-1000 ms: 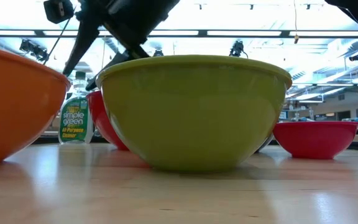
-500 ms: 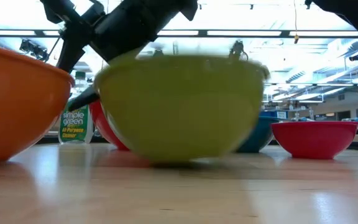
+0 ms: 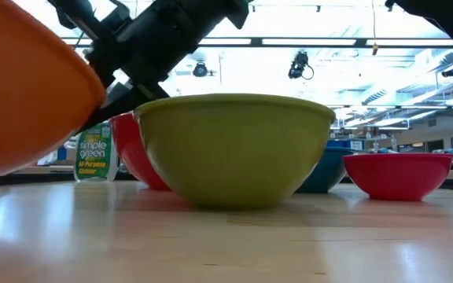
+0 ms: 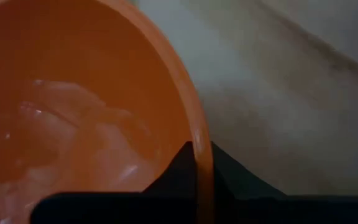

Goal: Nest bowls inside each other
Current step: Stack the orange bowl on the red bowl

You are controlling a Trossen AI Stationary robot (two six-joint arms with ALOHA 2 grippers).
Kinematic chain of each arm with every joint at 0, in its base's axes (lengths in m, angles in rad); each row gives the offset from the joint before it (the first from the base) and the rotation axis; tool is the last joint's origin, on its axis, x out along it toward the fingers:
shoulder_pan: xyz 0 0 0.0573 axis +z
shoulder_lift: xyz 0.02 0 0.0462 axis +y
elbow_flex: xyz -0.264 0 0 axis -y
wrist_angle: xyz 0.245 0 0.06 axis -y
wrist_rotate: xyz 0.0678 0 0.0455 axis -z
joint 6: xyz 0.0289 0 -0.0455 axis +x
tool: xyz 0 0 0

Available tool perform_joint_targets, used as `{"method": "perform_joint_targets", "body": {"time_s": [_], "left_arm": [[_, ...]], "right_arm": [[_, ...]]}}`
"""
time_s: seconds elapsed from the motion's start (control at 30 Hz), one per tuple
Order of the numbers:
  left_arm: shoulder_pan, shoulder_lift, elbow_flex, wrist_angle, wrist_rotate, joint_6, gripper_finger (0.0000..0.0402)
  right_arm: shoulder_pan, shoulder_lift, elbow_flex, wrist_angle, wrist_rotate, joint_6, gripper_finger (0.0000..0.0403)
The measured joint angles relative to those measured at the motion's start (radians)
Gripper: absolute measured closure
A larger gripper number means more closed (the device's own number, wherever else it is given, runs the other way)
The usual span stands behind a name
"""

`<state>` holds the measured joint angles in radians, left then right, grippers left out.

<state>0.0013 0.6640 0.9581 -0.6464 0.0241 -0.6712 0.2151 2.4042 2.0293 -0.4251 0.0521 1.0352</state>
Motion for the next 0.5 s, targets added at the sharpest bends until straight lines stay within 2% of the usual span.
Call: {"method": "perform_joint_targets", "body": {"time_s": [0.2,0.4,0.5], "left_arm": [[0.000,-0.011,0.000,0.002,0.000,0.001,0.0273],[0.000,-0.037,0.000,0.043,0.000,0.009,0.0273],[0.000,-0.047,0.000,0.070,0.000,0.010,0.0273]], "right_arm": [[-0.016,-0.002,0.013,0.007,-0.068,0.026,0.0383],[-0.033,-0.045,0.074,-0.011,-0.072,-0.028,0.0383],[-0.051,-0.094,0.085,-0.109,-0.043,-0.085,0.0383]]}}
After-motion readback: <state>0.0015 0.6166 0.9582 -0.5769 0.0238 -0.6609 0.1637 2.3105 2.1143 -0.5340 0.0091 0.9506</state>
